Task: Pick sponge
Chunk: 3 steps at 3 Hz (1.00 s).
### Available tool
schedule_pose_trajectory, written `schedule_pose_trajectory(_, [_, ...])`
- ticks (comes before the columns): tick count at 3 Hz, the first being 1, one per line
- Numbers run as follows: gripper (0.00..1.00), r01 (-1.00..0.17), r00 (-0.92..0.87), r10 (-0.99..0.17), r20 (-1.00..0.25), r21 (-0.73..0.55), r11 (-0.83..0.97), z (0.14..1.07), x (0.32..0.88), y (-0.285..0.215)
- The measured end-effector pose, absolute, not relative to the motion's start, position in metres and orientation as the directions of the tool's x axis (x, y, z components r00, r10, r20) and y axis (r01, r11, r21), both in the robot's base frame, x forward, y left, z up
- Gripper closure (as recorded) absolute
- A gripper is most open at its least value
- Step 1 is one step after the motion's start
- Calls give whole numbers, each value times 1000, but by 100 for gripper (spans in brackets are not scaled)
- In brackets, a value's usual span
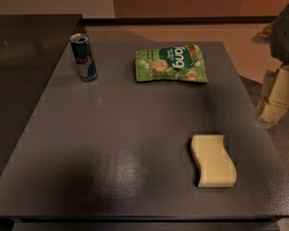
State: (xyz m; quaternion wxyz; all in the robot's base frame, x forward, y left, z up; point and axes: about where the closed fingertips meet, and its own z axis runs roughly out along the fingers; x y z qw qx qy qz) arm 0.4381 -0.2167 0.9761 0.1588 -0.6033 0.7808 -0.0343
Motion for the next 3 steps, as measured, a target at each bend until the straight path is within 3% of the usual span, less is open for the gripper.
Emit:
schedule_pose_trajectory(2, [0, -954, -135, -968, -213, -237, 185, 970, 433, -209])
schedule_pose_trajectory(3, [0, -982, 35, -972, -231, -188, 9, 949, 417, -192])
